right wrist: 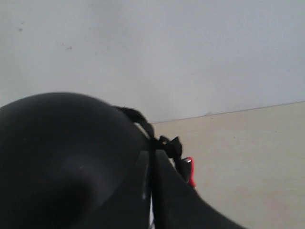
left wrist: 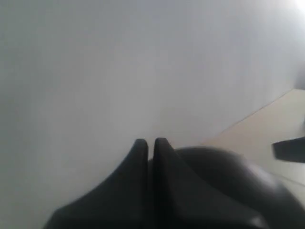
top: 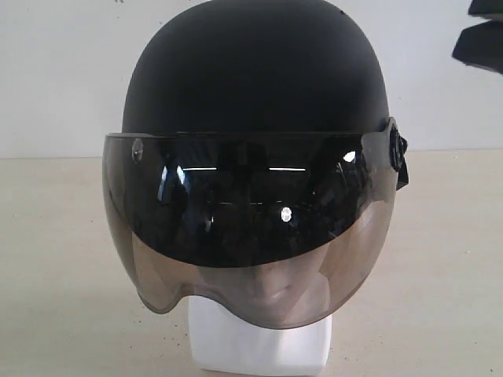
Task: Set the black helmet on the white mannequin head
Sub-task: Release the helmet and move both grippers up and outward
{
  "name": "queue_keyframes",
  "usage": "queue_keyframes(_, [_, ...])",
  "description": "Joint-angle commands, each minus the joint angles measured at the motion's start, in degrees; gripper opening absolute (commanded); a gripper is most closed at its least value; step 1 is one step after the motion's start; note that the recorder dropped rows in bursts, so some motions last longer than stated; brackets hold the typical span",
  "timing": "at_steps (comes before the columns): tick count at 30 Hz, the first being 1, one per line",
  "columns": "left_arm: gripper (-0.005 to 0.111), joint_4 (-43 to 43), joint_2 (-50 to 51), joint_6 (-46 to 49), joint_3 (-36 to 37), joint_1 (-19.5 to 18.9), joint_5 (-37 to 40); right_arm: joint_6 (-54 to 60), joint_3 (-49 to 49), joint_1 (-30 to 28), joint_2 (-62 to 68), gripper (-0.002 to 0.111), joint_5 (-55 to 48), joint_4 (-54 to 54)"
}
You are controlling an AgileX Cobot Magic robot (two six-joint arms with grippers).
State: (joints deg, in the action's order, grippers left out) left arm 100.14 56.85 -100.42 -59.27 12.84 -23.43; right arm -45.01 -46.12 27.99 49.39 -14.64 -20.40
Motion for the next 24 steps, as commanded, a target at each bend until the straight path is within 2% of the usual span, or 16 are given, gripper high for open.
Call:
queue_keyframes(1, [0.004, -0.20, 1.34, -1.53, 5.61, -4.89, 0.17, 5.74, -0.35, 3.22, -0.15, 0.000, -0.39, 3.74])
queue_keyframes(6, [0.004, -0.20, 5.07, -1.53, 7.15, -7.09, -6.54, 5.64, -0.35, 3.21, 0.54, 0.000, -0.50, 3.55])
queue_keyframes(11, [0.004, -0.20, 8.01, -1.53, 7.15, -7.09, -8.42, 5.52, -0.35, 1.10, 3.71, 0.000, -0.50, 3.44])
queue_keyframes(24, [0.004, -0.20, 6.67, -2.60, 7.15, -6.98, -18.39, 5.10, -0.35, 1.10, 4.46, 0.000, 2.27, 6.58])
